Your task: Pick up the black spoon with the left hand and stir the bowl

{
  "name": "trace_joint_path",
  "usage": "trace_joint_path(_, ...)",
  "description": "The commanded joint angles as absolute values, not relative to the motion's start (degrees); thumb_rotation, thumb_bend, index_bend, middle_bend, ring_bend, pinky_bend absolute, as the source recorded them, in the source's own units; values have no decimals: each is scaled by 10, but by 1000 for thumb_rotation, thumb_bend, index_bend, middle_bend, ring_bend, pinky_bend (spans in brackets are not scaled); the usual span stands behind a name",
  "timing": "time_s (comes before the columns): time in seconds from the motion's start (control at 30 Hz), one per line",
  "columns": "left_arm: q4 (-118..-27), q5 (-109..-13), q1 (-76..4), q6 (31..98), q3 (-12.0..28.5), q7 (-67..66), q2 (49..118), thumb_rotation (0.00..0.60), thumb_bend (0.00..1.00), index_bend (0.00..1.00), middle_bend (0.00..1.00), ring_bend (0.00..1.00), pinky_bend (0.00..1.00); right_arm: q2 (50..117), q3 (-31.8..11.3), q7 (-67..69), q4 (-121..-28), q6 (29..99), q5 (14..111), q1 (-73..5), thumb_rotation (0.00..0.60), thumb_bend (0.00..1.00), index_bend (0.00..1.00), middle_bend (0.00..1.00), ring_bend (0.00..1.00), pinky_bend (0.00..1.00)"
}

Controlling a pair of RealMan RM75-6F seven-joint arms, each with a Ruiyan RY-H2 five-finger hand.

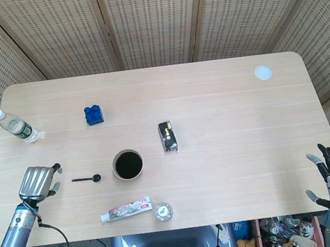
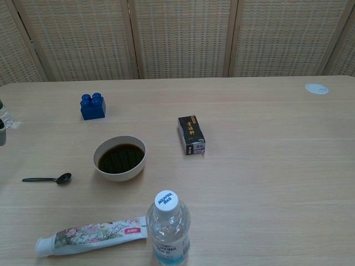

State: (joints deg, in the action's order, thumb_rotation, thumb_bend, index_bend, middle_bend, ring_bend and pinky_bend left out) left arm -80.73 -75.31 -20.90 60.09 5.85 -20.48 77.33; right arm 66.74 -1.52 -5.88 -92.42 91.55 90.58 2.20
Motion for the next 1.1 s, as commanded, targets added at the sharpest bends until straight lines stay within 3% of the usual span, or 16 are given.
trace_joint_path(0.03,-786,-742,-223,584,59,-200,789,600,359,453,765,725,750,667,-15,-58,-924,915,905,22,600,199,216,111,0,0)
trace_joint_path(1.1,-655,-683,-261,515,46,-162,898,600,366,501,769,725,750,663,-15,-63,-927,918,897,28,600,199,216,111,0,0)
